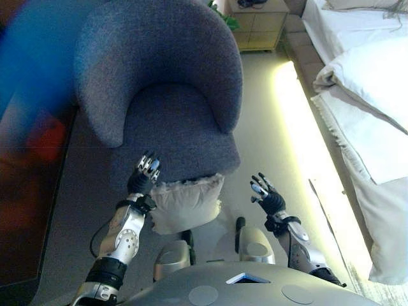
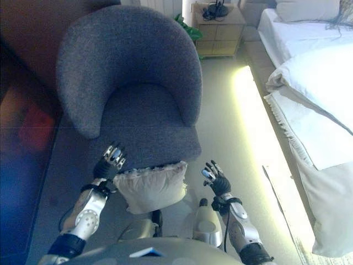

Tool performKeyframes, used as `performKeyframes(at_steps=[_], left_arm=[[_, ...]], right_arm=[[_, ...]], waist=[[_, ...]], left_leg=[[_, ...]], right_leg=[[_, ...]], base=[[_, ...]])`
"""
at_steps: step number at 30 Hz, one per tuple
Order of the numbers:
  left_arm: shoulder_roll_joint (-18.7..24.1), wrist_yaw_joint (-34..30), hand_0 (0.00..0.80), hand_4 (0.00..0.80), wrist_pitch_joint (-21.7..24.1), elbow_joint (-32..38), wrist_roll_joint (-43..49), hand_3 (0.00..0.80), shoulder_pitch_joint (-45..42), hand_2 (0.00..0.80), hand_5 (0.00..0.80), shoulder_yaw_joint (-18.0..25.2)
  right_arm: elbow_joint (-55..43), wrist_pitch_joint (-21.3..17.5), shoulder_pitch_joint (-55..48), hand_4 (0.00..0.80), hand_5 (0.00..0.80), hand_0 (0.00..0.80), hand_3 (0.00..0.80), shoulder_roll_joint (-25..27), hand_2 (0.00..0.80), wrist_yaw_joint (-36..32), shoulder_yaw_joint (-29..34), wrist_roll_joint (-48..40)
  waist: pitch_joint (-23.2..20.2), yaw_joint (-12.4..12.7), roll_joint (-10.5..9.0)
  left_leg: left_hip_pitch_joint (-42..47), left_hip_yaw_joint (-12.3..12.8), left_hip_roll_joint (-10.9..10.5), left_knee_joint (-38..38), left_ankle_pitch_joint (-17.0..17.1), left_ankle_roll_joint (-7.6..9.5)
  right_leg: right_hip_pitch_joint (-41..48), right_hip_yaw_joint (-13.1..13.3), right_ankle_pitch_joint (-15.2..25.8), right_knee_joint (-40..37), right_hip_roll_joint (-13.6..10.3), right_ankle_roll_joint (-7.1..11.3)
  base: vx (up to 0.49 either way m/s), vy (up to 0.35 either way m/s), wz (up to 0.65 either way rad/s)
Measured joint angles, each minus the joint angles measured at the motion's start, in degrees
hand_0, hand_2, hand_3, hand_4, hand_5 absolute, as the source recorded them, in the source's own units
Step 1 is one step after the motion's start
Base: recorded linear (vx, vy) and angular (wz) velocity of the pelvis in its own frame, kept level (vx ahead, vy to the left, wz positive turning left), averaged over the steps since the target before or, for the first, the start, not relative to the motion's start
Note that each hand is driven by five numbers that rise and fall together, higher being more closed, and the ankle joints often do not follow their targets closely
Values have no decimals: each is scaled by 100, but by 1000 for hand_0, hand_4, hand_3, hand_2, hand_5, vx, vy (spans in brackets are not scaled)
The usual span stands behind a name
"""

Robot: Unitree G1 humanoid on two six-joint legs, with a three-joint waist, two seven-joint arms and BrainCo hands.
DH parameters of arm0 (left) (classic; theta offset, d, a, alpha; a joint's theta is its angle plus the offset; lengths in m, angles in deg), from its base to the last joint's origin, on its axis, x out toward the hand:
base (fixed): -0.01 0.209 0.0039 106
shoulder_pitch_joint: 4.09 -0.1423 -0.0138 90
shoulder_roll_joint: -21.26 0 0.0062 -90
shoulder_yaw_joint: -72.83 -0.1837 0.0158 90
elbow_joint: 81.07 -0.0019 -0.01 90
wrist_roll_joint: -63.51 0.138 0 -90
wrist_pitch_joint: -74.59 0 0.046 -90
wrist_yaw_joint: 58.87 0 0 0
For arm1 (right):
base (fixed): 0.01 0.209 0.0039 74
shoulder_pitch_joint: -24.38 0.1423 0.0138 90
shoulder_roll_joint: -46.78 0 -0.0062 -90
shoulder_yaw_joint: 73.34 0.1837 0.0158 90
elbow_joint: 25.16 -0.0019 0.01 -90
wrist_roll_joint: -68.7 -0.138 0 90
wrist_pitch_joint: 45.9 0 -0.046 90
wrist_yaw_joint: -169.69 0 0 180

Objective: Pick up the cushion and take it to the sofa

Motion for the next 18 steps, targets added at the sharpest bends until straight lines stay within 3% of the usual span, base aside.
performKeyframes(at_steps=[4, 6, 13, 16, 18], left_arm=[[-86, -3, 0, 0, 14, 66, 0, 0, -201, 0, 0, -7], [-102, -1, 0, 0, 29, 93, -1, 0, -149, 0, 0, 30], [-288, 129, 0, 0, 53, 97, -2, 0, 143, 0, 0, 30], [-295, 196, 0, 0, 53, 97, -4, 0, 218, 0, 0, 26], [-355, 177, 0, 0, 39, 99, -6, 0, 201, 0, 0, 15]], right_arm=[[-24, 150, 157, 0, 0, 0, 0, 174, 0, -66, 42, 9], [-112, 215, 224, 0, 0, 0, 0, 288, 0, -124, 32, 7], [-134, 260, 364, 0, 0, 0, 0, 317, 0, -247, -65, 78], [-146, 261, 467, 0, 0, 0, 0, 315, 0, -300, -214, 183], [-147, 248, 484, 0, 0, 0, 0, 392, 0, -337, -211, 170]], waist=[[-82, 16, 192], [-122, 15, 225], [-122, 6, 217], [-103, 46, 192], [-44, 153, 341]], left_leg=[[295, 39, 444, -209, -16, -182], [320, 209, 590, -287, 31, -283], [361, 308, 709, -112, 13, -346], [67, 242, 711, 340, -27, -293], [107, 73, 727, 172, -154, -122]], right_leg=[[265, -117, -3, -272, 455, -236], [289, -124, 45, -381, 588, -326], [406, -134, -110, -363, 692, -378], [256, -161, -237, -154, 693, -469], [216, -187, -249, -89, 763, -499]], base=[[147, -154, -8], [132, -176, -7], [63, -154, 1], [34, -27, 12], [30, 51, 4]])
